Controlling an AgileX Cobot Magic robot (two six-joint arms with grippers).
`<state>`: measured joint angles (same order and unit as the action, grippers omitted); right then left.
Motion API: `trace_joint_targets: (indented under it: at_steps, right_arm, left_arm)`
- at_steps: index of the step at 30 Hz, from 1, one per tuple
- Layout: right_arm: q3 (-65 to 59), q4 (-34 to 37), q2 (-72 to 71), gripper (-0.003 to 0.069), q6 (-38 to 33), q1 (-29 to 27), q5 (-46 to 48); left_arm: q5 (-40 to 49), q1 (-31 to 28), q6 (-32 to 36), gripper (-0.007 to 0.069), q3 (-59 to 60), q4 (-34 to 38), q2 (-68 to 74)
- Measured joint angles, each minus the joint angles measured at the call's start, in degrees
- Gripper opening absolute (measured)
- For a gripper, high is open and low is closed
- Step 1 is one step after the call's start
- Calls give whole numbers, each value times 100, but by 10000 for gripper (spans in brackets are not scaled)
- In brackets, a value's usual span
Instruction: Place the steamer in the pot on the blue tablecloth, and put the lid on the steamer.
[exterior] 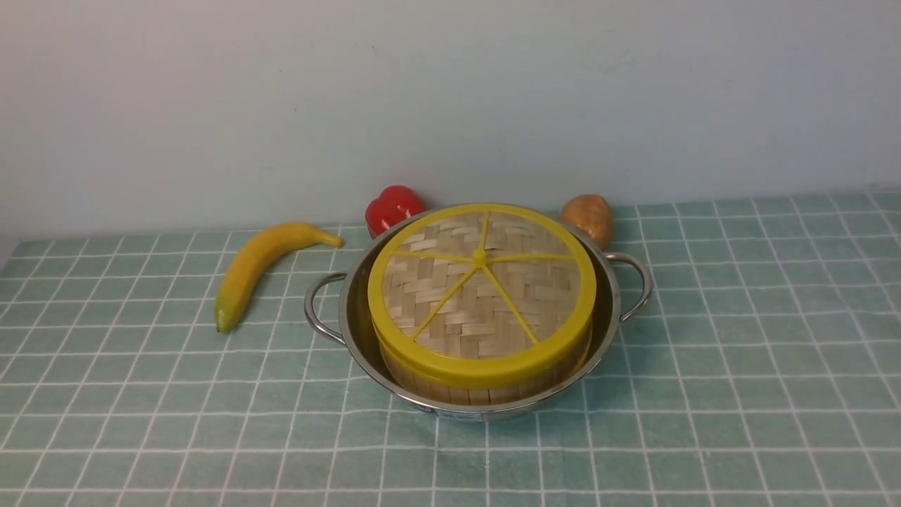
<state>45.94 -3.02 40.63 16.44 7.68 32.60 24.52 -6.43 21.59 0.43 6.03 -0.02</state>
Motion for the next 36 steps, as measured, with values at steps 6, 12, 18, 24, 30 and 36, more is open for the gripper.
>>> trace_joint_targets:
  at_steps: [6, 12, 18, 24, 30, 36]
  right_arm:
    - [-1601, -255, -1969, 66, 112, -554, -528]
    - [-3582, -311, -3530, 87, 113, -760, -1394]
    - [-4594, -446, -4035, 106, 113, -768, -1620]
    - [-4641, -590, -4040, 122, -98, -768, -1258]
    - [-4641, -420, -4040, 141, -259, -768, -1252]
    - [-4641, 33, -4040, 171, -264, -768, -1251]
  left_arm:
    - [0, 0, 0, 243, 0, 0, 0]
    - [0, 0, 0, 243, 0, -2, 0]
    - [0, 0, 0, 243, 0, -2, 0]
    - [0, 0, 0, 243, 0, -2, 0]
    - [0, 0, 0, 243, 0, -2, 0]
    - [0, 0, 0, 243, 0, -2, 0]
